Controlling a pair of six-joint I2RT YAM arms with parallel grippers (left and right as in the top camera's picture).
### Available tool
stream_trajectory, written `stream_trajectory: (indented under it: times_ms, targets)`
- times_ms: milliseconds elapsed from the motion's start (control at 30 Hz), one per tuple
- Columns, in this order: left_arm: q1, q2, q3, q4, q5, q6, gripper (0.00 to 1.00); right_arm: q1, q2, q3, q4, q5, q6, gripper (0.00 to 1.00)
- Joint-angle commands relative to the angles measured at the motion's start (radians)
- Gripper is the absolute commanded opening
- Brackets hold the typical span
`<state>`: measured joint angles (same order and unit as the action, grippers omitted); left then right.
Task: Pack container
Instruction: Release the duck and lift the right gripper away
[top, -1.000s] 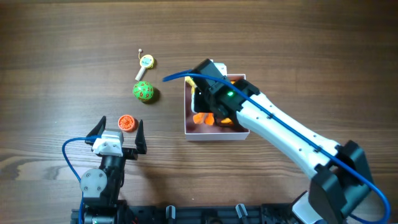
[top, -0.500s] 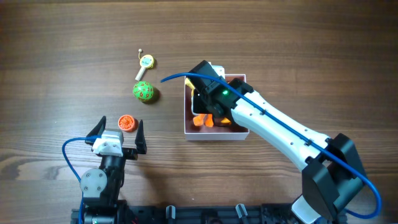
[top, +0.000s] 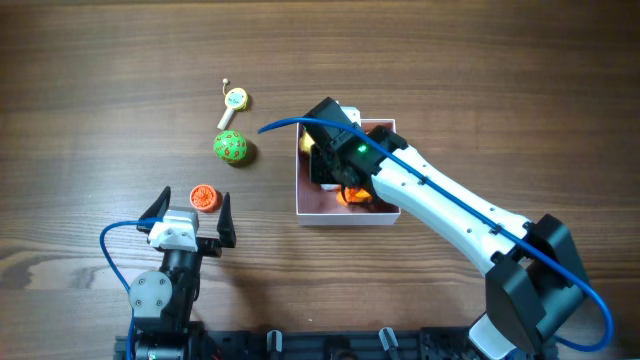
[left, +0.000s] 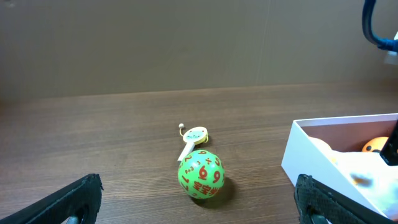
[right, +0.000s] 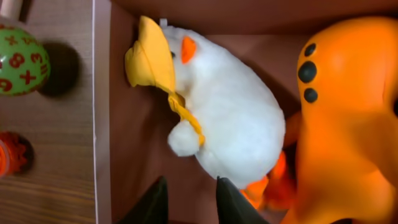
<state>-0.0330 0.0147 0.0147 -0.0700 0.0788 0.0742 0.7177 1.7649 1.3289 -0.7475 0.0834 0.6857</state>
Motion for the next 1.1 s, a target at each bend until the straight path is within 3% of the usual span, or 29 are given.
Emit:
stream_trajectory:
  times_ms: [0,133,333,433,533,700,1067]
  targets:
    - [-0.004,-0.007,-0.008,0.001,-0.002,0.020,1.00,0.002,0.010,0.005,-0.008,-0.003,-0.014,0.38]
    - [-0.004,-0.007,-0.008,0.001,-0.002,0.020,1.00,-0.014,-0.039,0.024,-0.027,0.084,-0.082,0.45]
    - [-0.004,-0.007,-0.008,0.001,-0.002,0.020,1.00,-0.206,-0.248,0.042,-0.165,0.111,-0.080,0.52]
    - [-0.004,-0.007,-0.008,0.001,-0.002,0.020,1.00,-0.337,-0.318,0.042,-0.233,0.112,-0.084,0.83]
    - [-0.004,-0.007,-0.008,0.001,-0.002,0.020,1.00,-0.480,-0.340,0.042,-0.298,0.119,-0.097,0.98]
    - [-0.004,-0.007,-0.008,0.001,-0.002,0.020,1.00,-0.594,-0.331,0.035,-0.328,0.129,-0.136,1.00]
    - [-0.004,-0.007,-0.008,0.001,-0.002,0.020,1.00,-0.601,-0.331,0.035,-0.303,0.129,-0.136,1.00]
